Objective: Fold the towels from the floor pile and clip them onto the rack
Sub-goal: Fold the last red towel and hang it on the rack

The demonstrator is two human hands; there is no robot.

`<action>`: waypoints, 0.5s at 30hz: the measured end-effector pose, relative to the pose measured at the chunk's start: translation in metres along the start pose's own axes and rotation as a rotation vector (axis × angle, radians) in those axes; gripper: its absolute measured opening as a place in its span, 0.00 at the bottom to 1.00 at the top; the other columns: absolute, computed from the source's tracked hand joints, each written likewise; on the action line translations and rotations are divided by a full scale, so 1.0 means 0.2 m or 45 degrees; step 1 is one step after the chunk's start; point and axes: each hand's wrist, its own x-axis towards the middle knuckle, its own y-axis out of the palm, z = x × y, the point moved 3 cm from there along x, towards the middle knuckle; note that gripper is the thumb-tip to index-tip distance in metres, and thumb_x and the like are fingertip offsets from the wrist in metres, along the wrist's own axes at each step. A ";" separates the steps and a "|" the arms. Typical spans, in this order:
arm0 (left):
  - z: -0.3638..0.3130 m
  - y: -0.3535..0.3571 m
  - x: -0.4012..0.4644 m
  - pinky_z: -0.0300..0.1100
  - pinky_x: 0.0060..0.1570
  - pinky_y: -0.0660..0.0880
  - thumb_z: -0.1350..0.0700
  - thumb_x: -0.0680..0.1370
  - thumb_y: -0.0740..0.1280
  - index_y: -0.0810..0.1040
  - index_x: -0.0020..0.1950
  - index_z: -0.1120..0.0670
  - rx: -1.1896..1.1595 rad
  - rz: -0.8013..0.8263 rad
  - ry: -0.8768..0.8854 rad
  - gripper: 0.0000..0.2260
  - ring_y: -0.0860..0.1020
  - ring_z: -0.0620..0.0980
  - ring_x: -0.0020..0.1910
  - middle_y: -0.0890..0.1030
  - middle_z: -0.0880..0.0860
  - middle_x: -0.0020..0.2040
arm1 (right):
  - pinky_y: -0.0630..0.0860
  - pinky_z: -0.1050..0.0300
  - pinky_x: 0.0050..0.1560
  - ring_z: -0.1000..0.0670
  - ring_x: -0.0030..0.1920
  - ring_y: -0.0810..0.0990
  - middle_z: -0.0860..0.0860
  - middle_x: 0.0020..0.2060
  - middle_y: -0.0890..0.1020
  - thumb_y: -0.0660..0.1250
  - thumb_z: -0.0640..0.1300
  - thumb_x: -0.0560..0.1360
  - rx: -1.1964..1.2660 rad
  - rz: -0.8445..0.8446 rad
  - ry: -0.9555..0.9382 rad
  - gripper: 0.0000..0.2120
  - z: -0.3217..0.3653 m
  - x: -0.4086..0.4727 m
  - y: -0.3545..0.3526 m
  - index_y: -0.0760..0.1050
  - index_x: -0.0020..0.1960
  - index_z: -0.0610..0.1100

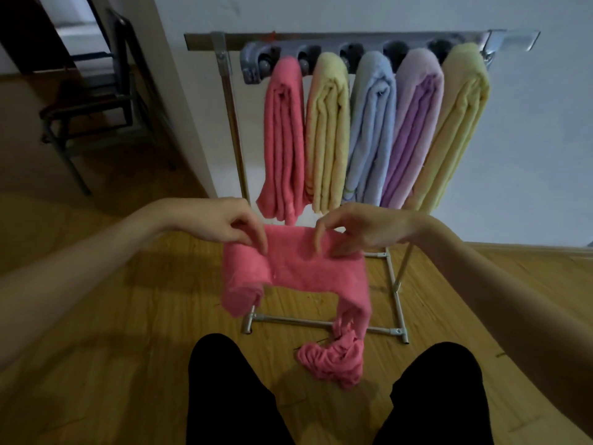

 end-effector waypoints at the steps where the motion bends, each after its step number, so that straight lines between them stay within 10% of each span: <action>1: 0.02 -0.01 0.00 0.30 0.55 0.73 0.61 0.79 0.64 0.82 0.56 0.47 0.055 -0.031 -0.028 0.13 0.76 0.34 0.54 0.79 0.38 0.53 | 0.72 0.68 0.56 0.57 0.55 0.79 0.52 0.53 0.82 0.67 0.26 0.71 -0.089 0.027 0.019 0.15 0.01 0.04 -0.01 0.79 0.56 0.37; 6: 0.10 -0.12 -0.04 0.32 0.53 0.72 0.60 0.79 0.64 0.81 0.59 0.51 0.287 -0.518 -0.129 0.12 0.77 0.39 0.52 0.81 0.44 0.53 | 0.69 0.75 0.50 0.60 0.52 0.78 0.52 0.55 0.83 0.68 0.29 0.70 -0.398 -0.217 0.121 0.19 0.03 0.26 -0.07 0.81 0.58 0.43; 15: 0.18 -0.32 -0.08 0.43 0.42 0.69 0.64 0.73 0.66 0.77 0.52 0.57 0.486 -1.439 -0.196 0.08 0.78 0.56 0.43 0.77 0.53 0.40 | 0.79 0.49 0.51 0.42 0.51 0.82 0.46 0.50 0.85 0.59 0.33 0.64 -0.708 -0.967 0.130 0.26 0.21 0.60 -0.23 0.81 0.58 0.46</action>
